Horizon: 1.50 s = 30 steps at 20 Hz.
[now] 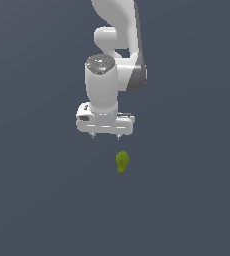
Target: Pick up the object and move it to a goal position.
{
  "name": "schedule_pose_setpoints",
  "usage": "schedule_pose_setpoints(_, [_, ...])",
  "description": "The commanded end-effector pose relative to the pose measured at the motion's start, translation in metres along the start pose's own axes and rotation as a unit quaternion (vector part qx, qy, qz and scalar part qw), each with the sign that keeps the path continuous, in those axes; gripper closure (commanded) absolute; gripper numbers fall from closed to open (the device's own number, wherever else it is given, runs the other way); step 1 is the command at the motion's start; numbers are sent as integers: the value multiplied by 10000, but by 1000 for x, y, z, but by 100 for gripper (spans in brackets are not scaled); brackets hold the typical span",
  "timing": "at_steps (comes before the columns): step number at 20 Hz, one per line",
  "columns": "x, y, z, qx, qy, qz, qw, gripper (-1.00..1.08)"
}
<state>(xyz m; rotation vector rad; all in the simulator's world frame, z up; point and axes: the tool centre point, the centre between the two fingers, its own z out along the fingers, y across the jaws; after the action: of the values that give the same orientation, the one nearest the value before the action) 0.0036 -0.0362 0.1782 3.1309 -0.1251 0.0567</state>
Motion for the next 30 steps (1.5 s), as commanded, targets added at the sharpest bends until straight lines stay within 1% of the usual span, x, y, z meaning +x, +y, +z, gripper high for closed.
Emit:
schedule_pose_setpoints(1, [0, 0, 0, 0, 0, 0, 10000, -92])
schedule_pose_setpoints(4, [0, -3, 0, -1, -14, -59, 10000, -92])
schedule_pose_setpoints(10, [-3, -19, 1, -6, -86, -375, 9993, -92])
schedule_pose_setpoints(15, [-3, -19, 1, -5, -87, -371, 9993, -92])
schedule_pose_setpoints(23, [2, -25, 11, 6, -101, -50, 9999, -92])
schedule_pose_setpoints(30, [12, -36, 30, 18, -125, 542, 9985, -92])
